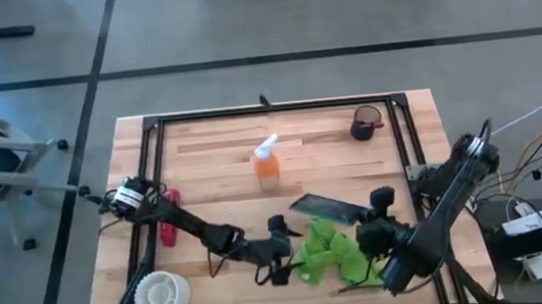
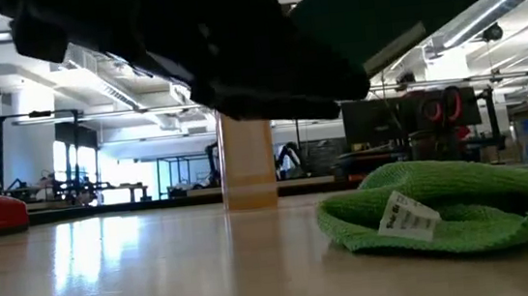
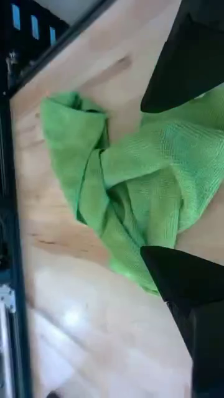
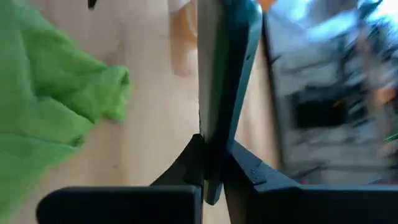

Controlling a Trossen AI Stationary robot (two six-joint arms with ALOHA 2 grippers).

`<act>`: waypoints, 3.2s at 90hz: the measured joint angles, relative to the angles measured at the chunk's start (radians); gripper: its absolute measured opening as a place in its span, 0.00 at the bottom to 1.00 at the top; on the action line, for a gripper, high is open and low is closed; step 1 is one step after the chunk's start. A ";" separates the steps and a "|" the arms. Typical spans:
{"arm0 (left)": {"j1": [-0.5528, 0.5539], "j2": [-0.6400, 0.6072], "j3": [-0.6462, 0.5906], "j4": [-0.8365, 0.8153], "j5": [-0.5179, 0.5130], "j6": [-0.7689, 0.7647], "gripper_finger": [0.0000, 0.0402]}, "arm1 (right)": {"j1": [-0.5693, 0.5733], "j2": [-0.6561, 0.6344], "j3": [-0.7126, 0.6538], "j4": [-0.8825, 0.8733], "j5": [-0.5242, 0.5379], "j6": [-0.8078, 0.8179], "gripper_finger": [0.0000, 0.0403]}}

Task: Apply microfiber cloth
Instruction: Wipe the front and back of the blue cellphone with the green microfiber cloth

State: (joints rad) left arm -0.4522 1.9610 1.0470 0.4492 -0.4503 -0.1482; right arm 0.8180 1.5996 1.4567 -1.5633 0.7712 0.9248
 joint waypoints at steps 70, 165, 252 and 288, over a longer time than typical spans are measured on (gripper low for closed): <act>-0.064 -0.077 0.000 -0.186 -0.150 0.097 0.87 | 0.033 -0.354 -0.464 0.917 -0.401 0.450 0.02; -0.080 -0.115 0.000 -0.210 -0.147 0.053 0.87 | 0.017 -0.501 -1.339 2.151 -0.388 0.768 0.03; -0.072 -0.110 -0.002 -0.219 -0.123 0.001 0.87 | -0.003 -0.396 -1.241 1.969 -0.544 0.892 0.41; -0.039 -0.014 -0.001 -0.115 -0.107 0.001 0.87 | -0.007 -0.520 -0.945 1.172 -0.601 0.814 0.43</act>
State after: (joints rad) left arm -0.4907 1.9465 1.0460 0.3342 -0.5571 -0.1470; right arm 0.8105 1.0796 0.5113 -0.3915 0.1702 1.7390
